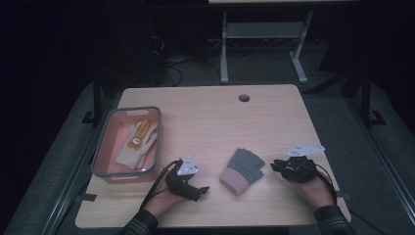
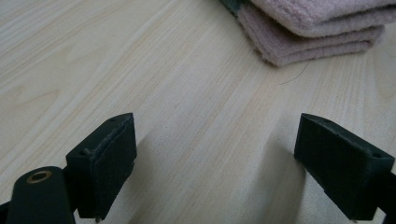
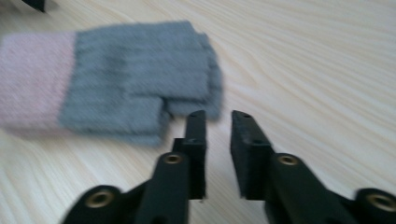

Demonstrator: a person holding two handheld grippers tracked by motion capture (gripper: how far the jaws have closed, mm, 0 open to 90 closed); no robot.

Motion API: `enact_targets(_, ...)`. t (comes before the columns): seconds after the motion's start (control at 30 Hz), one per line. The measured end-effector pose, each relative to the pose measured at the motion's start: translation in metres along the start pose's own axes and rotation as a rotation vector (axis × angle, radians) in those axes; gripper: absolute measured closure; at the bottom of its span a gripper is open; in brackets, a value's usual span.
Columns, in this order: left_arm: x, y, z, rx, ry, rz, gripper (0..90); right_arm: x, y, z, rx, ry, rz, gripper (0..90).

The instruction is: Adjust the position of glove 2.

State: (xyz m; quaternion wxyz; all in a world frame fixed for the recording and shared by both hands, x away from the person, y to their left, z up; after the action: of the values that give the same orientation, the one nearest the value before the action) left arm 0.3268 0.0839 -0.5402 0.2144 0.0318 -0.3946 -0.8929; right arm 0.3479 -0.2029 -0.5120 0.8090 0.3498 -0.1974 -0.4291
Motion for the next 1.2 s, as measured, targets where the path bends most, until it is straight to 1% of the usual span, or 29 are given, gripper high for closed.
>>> enact_targets(0.03, 0.0, 0.0, 0.0, -0.001, 0.002, -0.005, 12.2, 0.002, -0.003, 0.0, -0.002, -0.002, -0.004, 61.1)
enact_targets(0.1, 0.0, 0.0, 0.0, -0.003, 0.001, -0.005, 12.2, 0.008, -0.009, -0.002, -0.003, -0.019, 0.007, 52.3)
enact_targets(0.13, 0.0, 0.0, 0.0, -0.005, 0.002, -0.002, 12.3, 0.009, -0.009, -0.003, -0.001, -0.018, 0.003, 46.7)
enact_targets(0.17, 0.0, 0.0, 0.0, -0.01, 0.004, 0.0, 12.2, 0.01, -0.01, -0.005, -0.001, -0.015, -0.002, 43.7)
enact_targets(0.2, 0.001, 0.001, 0.0, -0.016, -0.002, -0.001, 12.2, 0.009, -0.011, -0.006, -0.011, -0.011, -0.015, 40.9)
enact_targets(0.23, 0.001, 0.001, 0.0, -0.027, 0.0, 0.0, 12.2, 0.009, -0.011, -0.009, -0.01, -0.022, -0.01, 36.9)
enact_targets(0.27, 0.001, 0.001, 0.0, -0.029, 0.001, 0.01, 12.3, 0.009, -0.013, -0.011, -0.023, -0.029, -0.01, 34.5)
enact_targets(0.33, 0.003, 0.002, -0.001, -0.042, -0.009, 0.012, 12.4, 0.01, -0.014, -0.014, -0.034, -0.047, -0.004, 31.2)
enact_targets(0.4, 0.006, 0.006, -0.001, -0.04, -0.023, 0.019, 12.4, 0.01, -0.018, -0.018, -0.058, -0.064, 0.005, 27.8)
enact_targets(0.43, 0.007, 0.008, 0.0, -0.041, -0.031, 0.013, 12.4, 0.009, -0.02, -0.02, -0.068, -0.065, 0.004, 26.5)
enact_targets(0.47, 0.008, 0.011, 0.0, -0.046, -0.038, 0.011, 12.4, 0.009, -0.019, -0.021, -0.051, -0.07, 0.016, 25.9)
enact_targets(0.53, 0.01, 0.017, 0.001, -0.043, -0.042, 0.008, 12.4, 0.008, -0.02, -0.021, -0.053, -0.069, 0.011, 23.4)
enact_targets(0.57, 0.01, 0.02, 0.001, -0.039, -0.045, 0.013, 12.4, 0.008, -0.02, -0.022, -0.047, -0.067, 0.017, 20.9)
enact_targets(0.6, 0.012, 0.025, 0.001, -0.031, -0.05, 0.024, 12.4, 0.008, -0.02, -0.022, -0.045, -0.069, 0.012, 18.4)
enact_targets(0.67, 0.014, 0.032, 0.001, -0.025, -0.061, 0.03, 12.4, 0.007, -0.021, -0.023, -0.029, -0.063, 0.011, 17.5)
enact_targets(0.73, 0.016, 0.038, 0.0, -0.027, -0.067, 0.028, 12.4, 0.008, -0.021, -0.024, -0.011, -0.059, 0.018, 14.1)
enact_targets(0.83, 0.017, 0.048, -0.002, -0.019, -0.068, 0.04, 12.3, 0.008, -0.022, -0.024, -0.019, -0.056, 0.013, 13.9)
enact_targets(0.87, 0.017, 0.051, -0.003, -0.023, -0.069, 0.038, 12.3, 0.008, -0.022, -0.024, -0.019, -0.056, 0.013, 13.9)
enact_targets(1.03, 0.022, 0.073, -0.012, 0.003, -0.072, 0.043, 12.2, 0.008, -0.022, -0.024, -0.019, -0.056, 0.012, 13.9)
enact_targets(1.1, 0.024, 0.077, -0.016, -0.01, -0.073, 0.032, 12.1, 0.008, -0.022, -0.024, -0.019, -0.056, 0.012, 13.9)
enact_targets(1.17, 0.026, 0.083, -0.022, -0.009, -0.081, 0.027, 12.1, 0.008, -0.022, -0.024, -0.019, -0.056, 0.012, 13.9)
enact_targets(1.2, 0.028, 0.085, -0.025, -0.01, -0.081, 0.031, 12.1, 0.008, -0.022, -0.024, -0.019, -0.056, 0.013, 13.9)
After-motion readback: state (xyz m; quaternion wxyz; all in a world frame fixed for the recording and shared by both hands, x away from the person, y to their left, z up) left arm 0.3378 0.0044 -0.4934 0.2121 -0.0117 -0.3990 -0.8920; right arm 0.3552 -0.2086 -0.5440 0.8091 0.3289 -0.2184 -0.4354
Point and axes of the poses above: each handheld gripper's, and its own axes: z roughly backward along the jaws, y roughly out of its top, x roughly to its right, the point moved 9 cm from there along -z, roughly forward along the jaws, and after that the axes turned 9 degrees about -y, right-handed, at the moved point
